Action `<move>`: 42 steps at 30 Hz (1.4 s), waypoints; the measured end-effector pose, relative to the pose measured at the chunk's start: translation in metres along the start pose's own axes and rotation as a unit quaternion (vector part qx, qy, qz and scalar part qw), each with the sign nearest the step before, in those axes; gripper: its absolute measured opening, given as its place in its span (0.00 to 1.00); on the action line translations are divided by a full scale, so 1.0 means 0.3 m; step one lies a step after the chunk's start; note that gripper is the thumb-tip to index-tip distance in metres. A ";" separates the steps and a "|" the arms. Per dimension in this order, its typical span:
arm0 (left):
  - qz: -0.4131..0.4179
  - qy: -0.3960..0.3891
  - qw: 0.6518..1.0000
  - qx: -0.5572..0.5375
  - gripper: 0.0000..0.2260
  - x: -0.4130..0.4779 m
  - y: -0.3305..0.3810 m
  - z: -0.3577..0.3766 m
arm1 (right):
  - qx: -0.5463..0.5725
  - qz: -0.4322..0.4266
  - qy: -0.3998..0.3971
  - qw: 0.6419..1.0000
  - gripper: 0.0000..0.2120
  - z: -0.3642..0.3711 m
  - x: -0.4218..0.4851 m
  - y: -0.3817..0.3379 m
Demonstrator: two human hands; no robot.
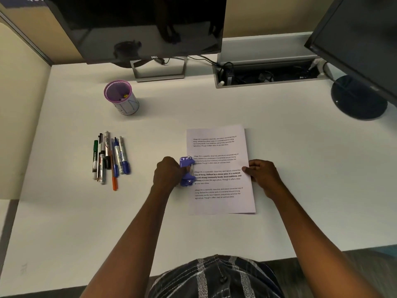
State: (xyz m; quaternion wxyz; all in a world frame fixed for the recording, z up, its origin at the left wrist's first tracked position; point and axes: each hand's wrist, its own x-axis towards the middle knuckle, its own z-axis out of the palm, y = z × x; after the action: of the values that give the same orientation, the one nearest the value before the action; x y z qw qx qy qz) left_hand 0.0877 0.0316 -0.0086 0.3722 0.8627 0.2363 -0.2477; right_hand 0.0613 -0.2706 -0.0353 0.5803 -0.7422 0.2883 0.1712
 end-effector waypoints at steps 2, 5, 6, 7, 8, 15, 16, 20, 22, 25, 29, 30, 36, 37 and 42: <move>0.016 0.025 0.999 0.013 0.14 -0.012 0.002 0.009 | 0.015 0.007 -0.009 1.000 0.04 -0.006 0.003 -0.003; 0.015 0.033 0.999 0.002 0.16 -0.021 0.002 0.013 | 0.032 0.018 -0.017 0.999 0.07 -0.015 0.005 -0.011; 0.012 0.034 0.999 0.000 0.17 -0.022 0.002 0.012 | 0.037 0.022 -0.018 0.999 0.08 -0.020 0.005 -0.011; 0.009 0.034 0.999 -0.002 0.18 -0.022 0.004 0.010 | 0.042 0.026 -0.019 0.999 0.10 -0.025 0.005 -0.013; 0.007 0.032 0.999 -0.005 0.18 -0.022 0.007 0.007 | 0.046 0.029 -0.021 0.998 0.11 -0.030 0.005 -0.014; 0.006 0.013 0.999 -0.040 0.15 -0.023 -0.002 -0.011 | 0.055 0.025 -0.026 0.998 0.11 -0.084 0.002 -0.019; 0.006 0.012 0.999 -0.049 0.15 -0.026 -0.004 -0.014 | 0.054 0.023 -0.024 0.998 0.11 -0.096 0.001 -0.020; 0.014 0.020 0.998 -0.055 0.19 -0.034 -0.007 -0.027 | 0.047 0.009 -0.013 0.999 0.11 -0.142 -0.007 -0.028; 0.029 0.030 0.998 -0.054 0.19 -0.041 0.003 -0.028 | 0.048 0.000 -0.010 0.999 0.11 -0.165 -0.014 -0.036; 0.090 0.064 0.993 -0.029 0.19 -0.065 0.025 -0.020 | 0.055 -0.012 -0.007 0.998 0.11 -0.198 -0.027 -0.047; 0.168 0.119 0.978 -0.046 0.18 -0.105 0.073 0.000 | 0.067 -0.029 -0.009 0.997 0.10 -0.238 -0.043 -0.062; 0.180 0.124 0.974 -0.056 0.18 -0.113 0.091 0.006 | 0.073 -0.034 -0.011 0.997 0.10 -0.247 -0.048 -0.067; 0.182 0.038 0.964 -0.188 0.25 -0.136 0.187 0.040 | 0.103 -0.059 -0.020 0.993 0.10 -0.292 -0.075 -0.101; 0.170 0.011 0.961 -0.218 0.27 -0.136 0.200 0.044 | 0.110 -0.064 -0.022 0.992 0.11 -0.299 -0.079 -0.108; 0.177 -0.082 0.937 -0.289 0.19 -0.142 0.262 0.061 | 0.136 -0.100 -0.037 0.985 0.12 -0.334 -0.102 -0.141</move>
State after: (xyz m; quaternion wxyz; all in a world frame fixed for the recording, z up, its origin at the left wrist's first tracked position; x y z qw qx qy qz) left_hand 0.0971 -0.0397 0.0473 0.6610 0.7228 0.1098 -0.1690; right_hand 0.0560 -0.3530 0.0420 0.7005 -0.6745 0.2111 0.0990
